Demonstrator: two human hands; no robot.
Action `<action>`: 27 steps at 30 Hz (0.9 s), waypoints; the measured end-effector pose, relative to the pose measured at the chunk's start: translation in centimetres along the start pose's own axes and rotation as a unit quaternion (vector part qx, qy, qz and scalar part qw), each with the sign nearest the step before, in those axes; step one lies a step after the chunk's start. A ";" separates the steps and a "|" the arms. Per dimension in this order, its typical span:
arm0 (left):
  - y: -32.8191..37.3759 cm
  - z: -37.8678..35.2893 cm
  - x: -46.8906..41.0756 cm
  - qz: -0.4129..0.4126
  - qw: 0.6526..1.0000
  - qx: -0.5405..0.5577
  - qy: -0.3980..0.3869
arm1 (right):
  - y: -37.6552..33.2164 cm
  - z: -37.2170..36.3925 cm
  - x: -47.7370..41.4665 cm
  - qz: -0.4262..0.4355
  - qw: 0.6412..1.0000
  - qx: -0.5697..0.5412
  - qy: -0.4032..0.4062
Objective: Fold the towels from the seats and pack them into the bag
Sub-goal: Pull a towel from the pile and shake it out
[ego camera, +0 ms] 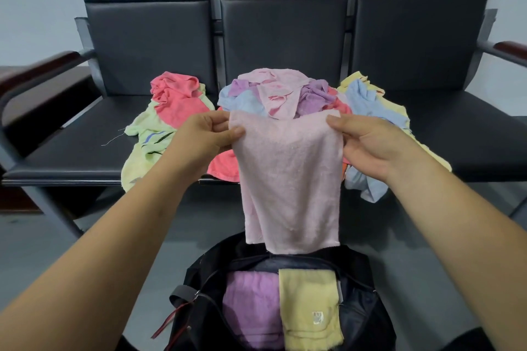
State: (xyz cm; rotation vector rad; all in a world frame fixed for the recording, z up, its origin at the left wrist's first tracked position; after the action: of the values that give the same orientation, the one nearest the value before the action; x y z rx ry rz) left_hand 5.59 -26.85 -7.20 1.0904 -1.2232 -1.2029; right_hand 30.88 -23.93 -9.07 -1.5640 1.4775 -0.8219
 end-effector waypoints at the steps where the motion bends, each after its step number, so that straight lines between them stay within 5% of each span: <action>1: 0.1 0.2 0.1 -0.011 0.999 -0.019 0.024 | -0.1 0.4 0.0 0.009 0.999 0.030 0.013; 8: 0.9 0.8 0.4 -0.056 0.994 -0.023 0.094 | -1.9 1.2 0.5 0.111 0.977 0.171 0.069; 14: 0.7 0.6 0.2 -0.050 0.994 0.077 0.056 | -2.4 0.4 1.0 0.132 0.980 0.139 0.059; 19: 1.3 0.4 0.2 -0.059 0.991 0.106 0.056 | -2.0 -1.7 0.8 0.138 0.954 0.239 -0.114; 22: 0.9 0.2 -0.1 -0.041 0.997 0.056 0.031 | -0.7 -2.2 0.9 0.120 0.924 0.335 -0.139; 27: -1.6 -1.4 -0.4 0.027 0.988 -0.108 -0.103 | 0.1 0.1 0.1 0.087 0.946 0.312 -0.023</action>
State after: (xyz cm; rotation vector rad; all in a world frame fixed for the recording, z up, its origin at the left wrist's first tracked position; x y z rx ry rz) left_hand 6.92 -26.58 -8.88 0.7826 -1.2360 -1.3965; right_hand 30.92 -24.00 -9.21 -0.9572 1.1427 -1.0148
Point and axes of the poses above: each hand's wrist, its own x-axis away from the middle knuckle, its own z-axis out of the back of the hand, y = z × x, the point moved 7 cm from there along -x, towards the middle knuckle, and after that the axes turned 12 degrees about z, right-handed, at the moved point
